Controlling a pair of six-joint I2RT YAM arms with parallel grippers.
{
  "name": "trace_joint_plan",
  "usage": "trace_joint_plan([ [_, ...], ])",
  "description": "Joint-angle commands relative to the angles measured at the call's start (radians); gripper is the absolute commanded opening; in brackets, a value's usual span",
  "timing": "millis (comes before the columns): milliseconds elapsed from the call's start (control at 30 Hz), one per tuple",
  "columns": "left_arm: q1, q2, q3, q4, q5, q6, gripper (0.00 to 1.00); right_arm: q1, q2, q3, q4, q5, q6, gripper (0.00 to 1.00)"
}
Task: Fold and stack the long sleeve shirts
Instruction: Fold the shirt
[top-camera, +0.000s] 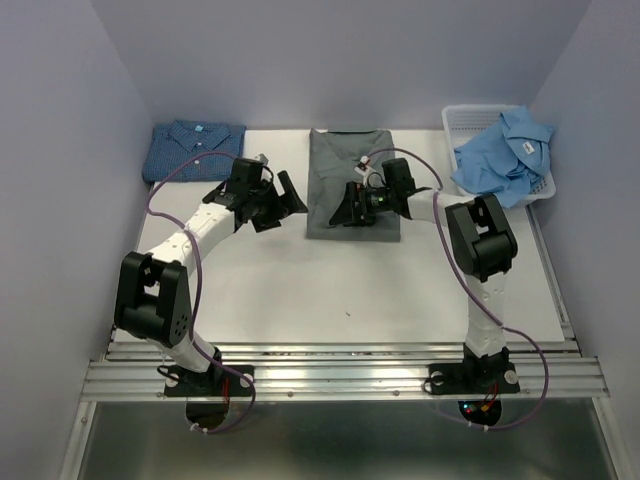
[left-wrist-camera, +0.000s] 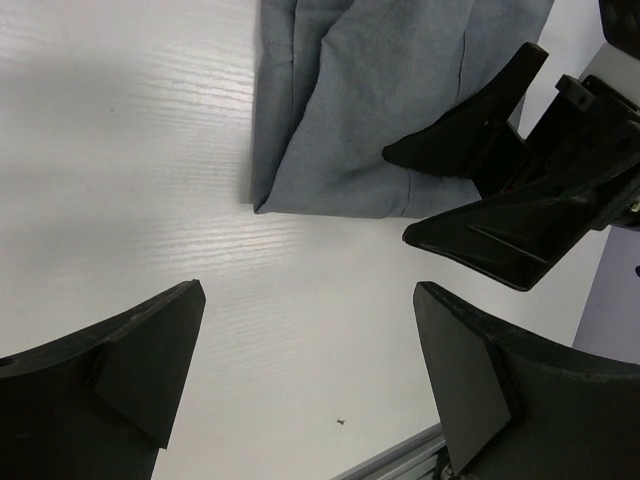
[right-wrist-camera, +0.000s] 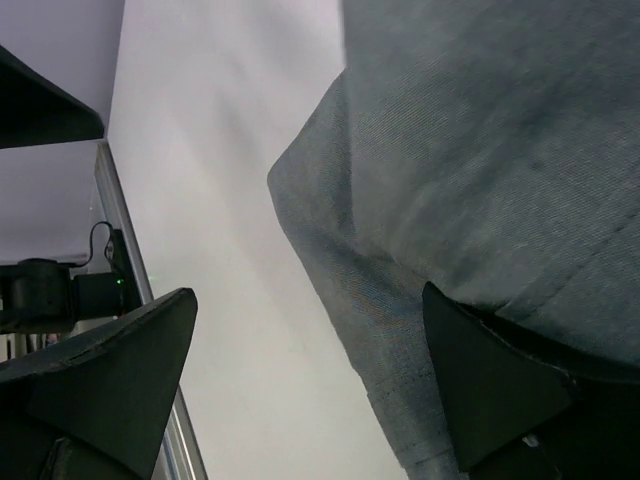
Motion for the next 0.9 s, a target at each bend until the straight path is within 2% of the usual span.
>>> trace_joint_plan([
  [0, -0.008, -0.058, -0.022, 0.069, 0.03, -0.01, 0.99, 0.007, -0.128, 0.034, 0.022, 0.065, -0.014, 1.0],
  [133, -0.026, -0.061, -0.031, 0.106, 0.053, -0.027, 0.99, -0.002, -0.184, 0.081, 0.022, 0.07, 0.021, 1.0],
  [333, -0.06, -0.046, -0.039, 0.146, 0.076, -0.045, 0.99, -0.042, -0.149, 0.126, -0.001, 0.113, 0.013, 1.0],
  [567, -0.127, -0.01, -0.054, 0.183, 0.102, -0.087, 0.99, -0.167, -0.075, 0.101, -0.028, 0.162, -0.011, 1.0],
  [767, -0.164, 0.019, -0.093, 0.221, 0.119, -0.133, 0.99, -0.178, 0.006, 0.074, -0.076, 0.168, -0.05, 1.0],
  [867, -0.164, -0.004, -0.134, 0.238, 0.116, -0.154, 0.99, -0.178, 0.005, 0.01, -0.064, 0.187, -0.039, 1.0],
])
